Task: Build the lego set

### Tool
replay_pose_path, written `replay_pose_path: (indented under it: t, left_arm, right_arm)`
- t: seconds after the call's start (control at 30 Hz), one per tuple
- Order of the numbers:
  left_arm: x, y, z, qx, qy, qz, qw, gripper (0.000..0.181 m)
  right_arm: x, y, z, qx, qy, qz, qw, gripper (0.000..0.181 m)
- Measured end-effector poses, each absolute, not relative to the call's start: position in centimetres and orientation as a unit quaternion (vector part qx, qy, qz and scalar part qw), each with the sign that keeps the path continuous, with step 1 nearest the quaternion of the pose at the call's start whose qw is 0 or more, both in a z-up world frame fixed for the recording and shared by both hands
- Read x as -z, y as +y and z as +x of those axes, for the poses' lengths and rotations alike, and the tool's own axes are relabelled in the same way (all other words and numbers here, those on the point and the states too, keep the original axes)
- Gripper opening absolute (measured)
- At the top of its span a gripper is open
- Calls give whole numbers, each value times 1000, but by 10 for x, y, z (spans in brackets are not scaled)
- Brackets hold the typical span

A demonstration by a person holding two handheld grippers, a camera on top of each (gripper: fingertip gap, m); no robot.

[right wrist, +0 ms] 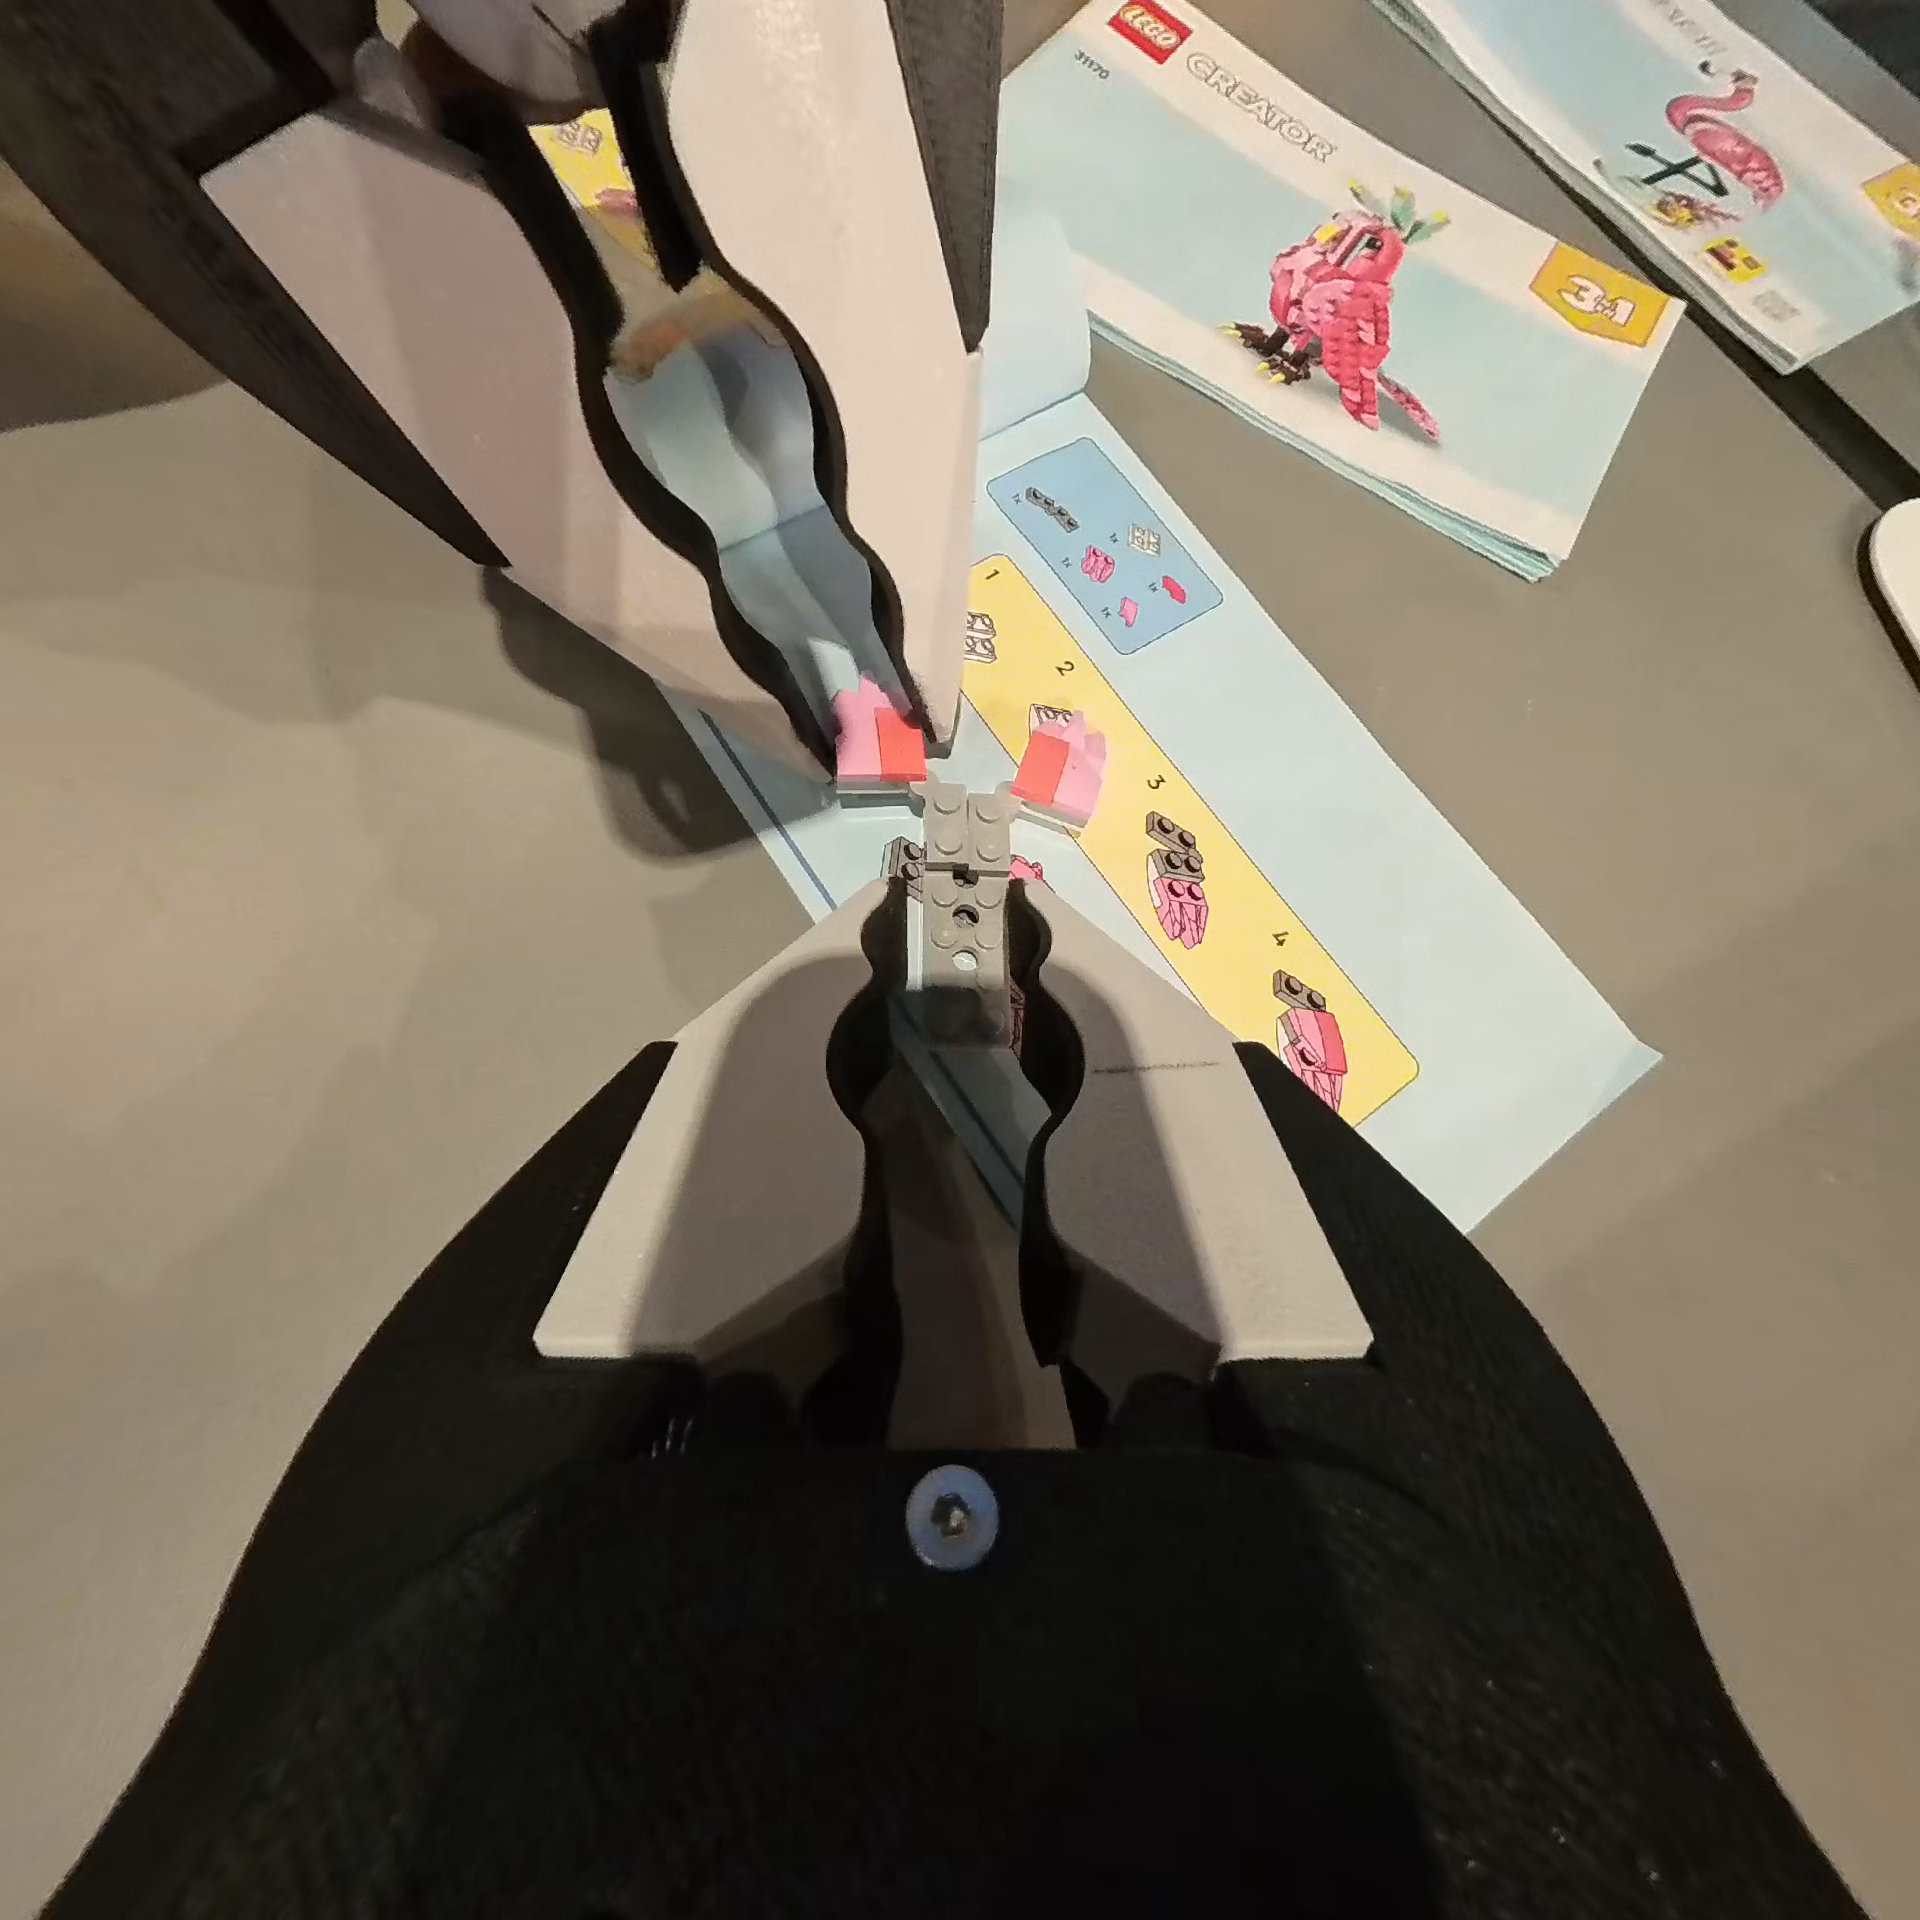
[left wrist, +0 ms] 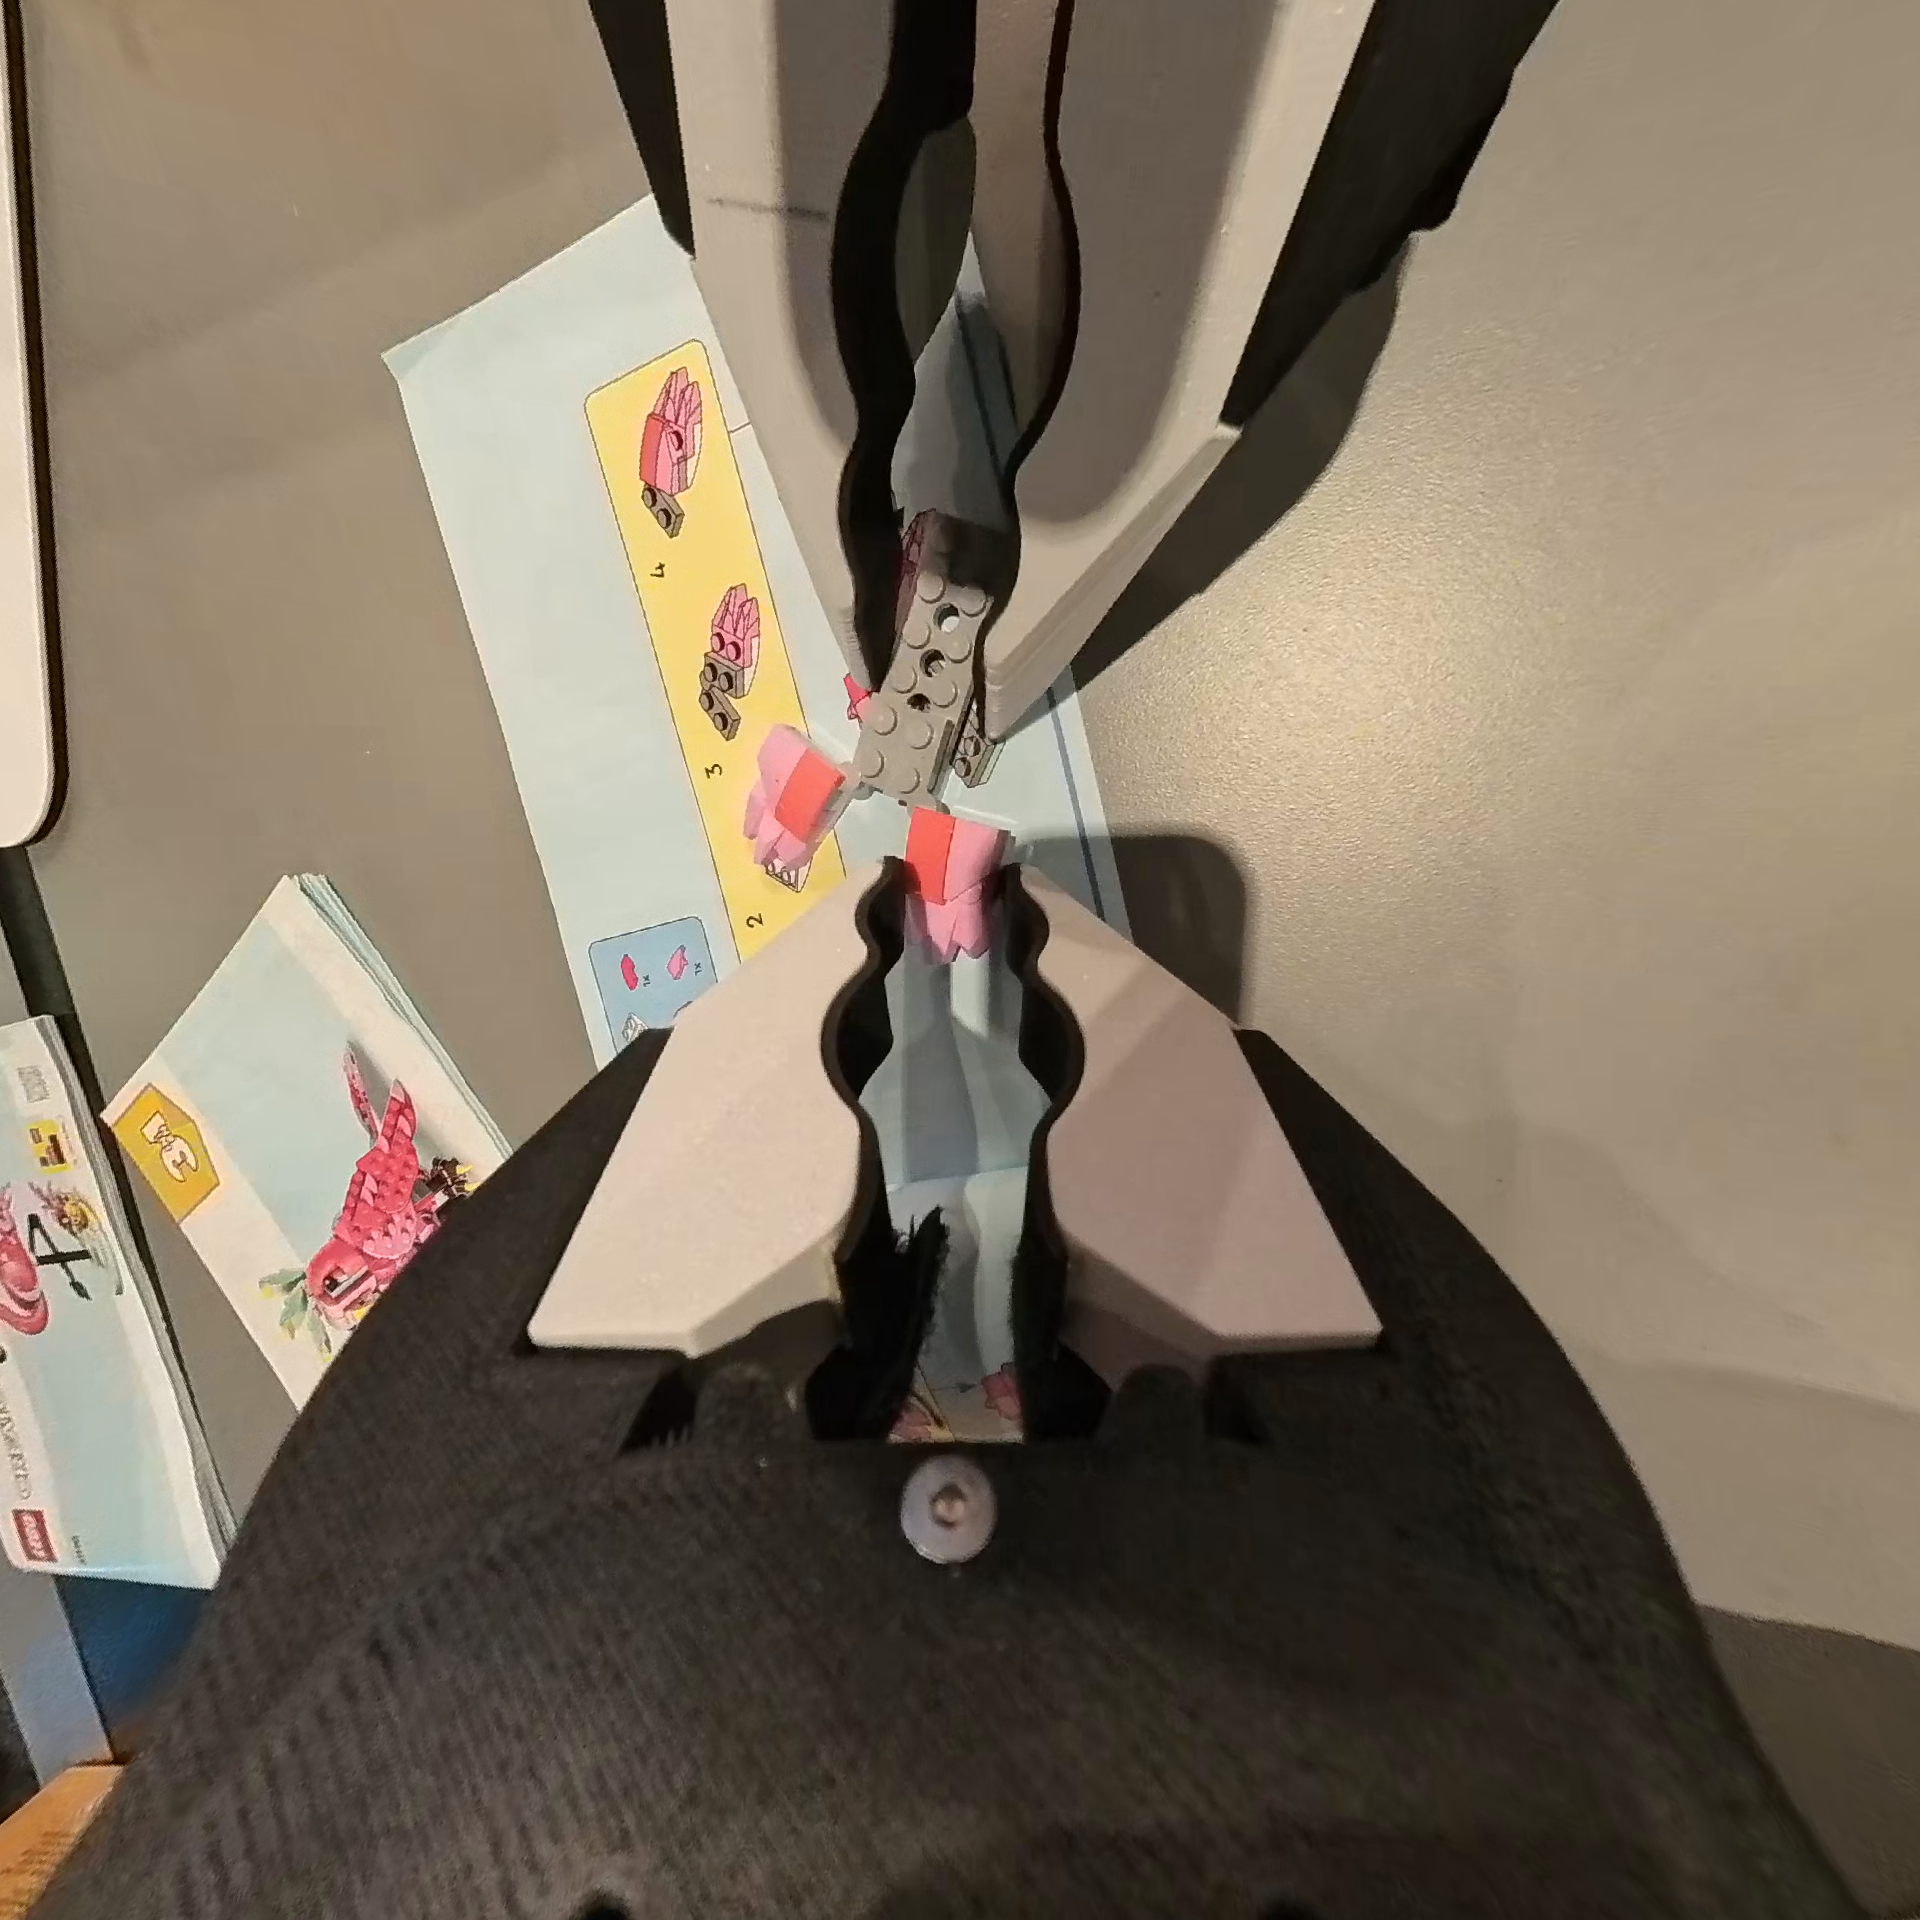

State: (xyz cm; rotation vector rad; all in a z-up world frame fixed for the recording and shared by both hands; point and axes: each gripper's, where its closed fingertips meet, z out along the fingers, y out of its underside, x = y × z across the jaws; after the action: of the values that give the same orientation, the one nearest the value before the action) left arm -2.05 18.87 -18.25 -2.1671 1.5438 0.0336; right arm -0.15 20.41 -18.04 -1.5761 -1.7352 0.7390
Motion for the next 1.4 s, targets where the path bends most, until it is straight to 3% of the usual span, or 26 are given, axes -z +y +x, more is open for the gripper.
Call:
replay_pose_path:
  t: [0.2, 0.93, 1.4]
  left_arm:
    - [182, 189, -21, -10, 563, -791, 239, 18]
    - [182, 186, -20, -12, 571, -784, 241, 18]
    - [183, 184, -20, -8, 574, -784, 237, 18]
  right_arm:
    - [181, 206, -3, -298, -651, -621, 320, 24]
    - [178, 201, -6, -354, -614, -649, 276, 14]
    - [177, 200, -7, -361, -605, -654, 274, 21]
